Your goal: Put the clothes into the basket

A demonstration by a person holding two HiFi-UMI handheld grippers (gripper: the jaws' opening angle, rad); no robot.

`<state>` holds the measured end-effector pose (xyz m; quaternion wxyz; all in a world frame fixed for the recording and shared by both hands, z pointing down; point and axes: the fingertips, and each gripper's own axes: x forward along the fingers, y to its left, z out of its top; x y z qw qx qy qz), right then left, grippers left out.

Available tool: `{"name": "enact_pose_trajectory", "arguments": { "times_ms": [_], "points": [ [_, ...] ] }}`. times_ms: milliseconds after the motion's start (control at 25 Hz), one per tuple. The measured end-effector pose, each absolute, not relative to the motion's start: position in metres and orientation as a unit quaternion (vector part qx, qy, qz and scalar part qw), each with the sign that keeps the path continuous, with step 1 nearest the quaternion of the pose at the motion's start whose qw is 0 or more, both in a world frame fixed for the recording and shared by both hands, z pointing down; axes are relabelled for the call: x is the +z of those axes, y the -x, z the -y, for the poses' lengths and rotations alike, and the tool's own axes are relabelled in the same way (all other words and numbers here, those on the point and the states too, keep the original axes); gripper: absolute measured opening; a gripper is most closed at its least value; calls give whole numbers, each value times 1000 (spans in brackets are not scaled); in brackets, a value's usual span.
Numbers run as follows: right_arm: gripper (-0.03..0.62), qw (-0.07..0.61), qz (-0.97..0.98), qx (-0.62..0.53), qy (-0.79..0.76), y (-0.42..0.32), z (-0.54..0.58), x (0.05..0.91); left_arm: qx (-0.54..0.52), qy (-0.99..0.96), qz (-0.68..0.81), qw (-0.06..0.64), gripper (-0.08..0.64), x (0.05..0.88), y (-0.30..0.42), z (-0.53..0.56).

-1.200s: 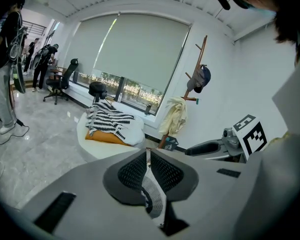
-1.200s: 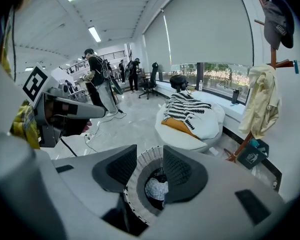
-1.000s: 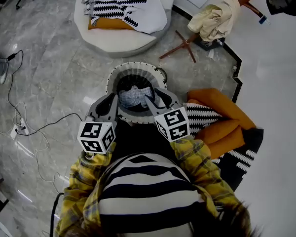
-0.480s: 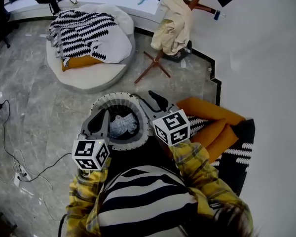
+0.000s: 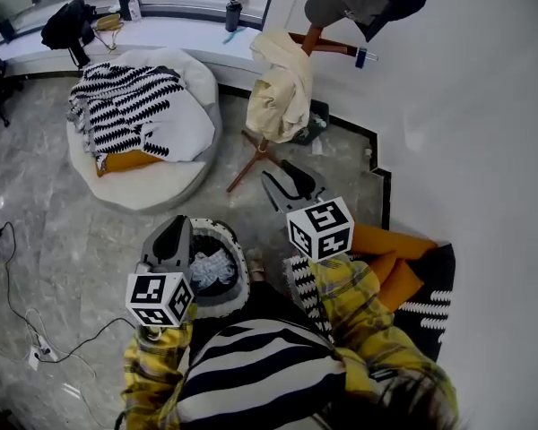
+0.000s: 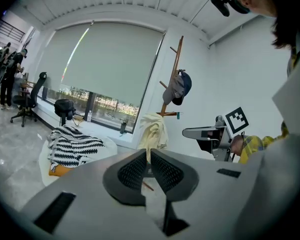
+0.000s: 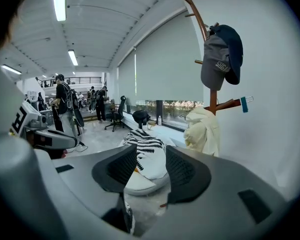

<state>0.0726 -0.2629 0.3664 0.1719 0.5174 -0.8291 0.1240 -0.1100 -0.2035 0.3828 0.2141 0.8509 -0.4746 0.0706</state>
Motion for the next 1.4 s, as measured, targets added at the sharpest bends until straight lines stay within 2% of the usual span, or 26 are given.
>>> {"name": "enact_pose_trajectory", "arguments": {
  "times_ms": [280,520,1040,1400],
  "points": [
    [200,168,826,118,-524,-142,330,363,80,-860,463,198,38,374,36,260],
    [230,158,830,119,-522,-177,386,368,90,-855,472,196,38,375,6,299],
    [288,146,831,126,-523,-200,477,384,116,-836,494,209,38,392,-12,352],
    [324,106,833,176,-514,-198,503,390,131,-829,497,218,38,406,-12,366]
  ]
}}
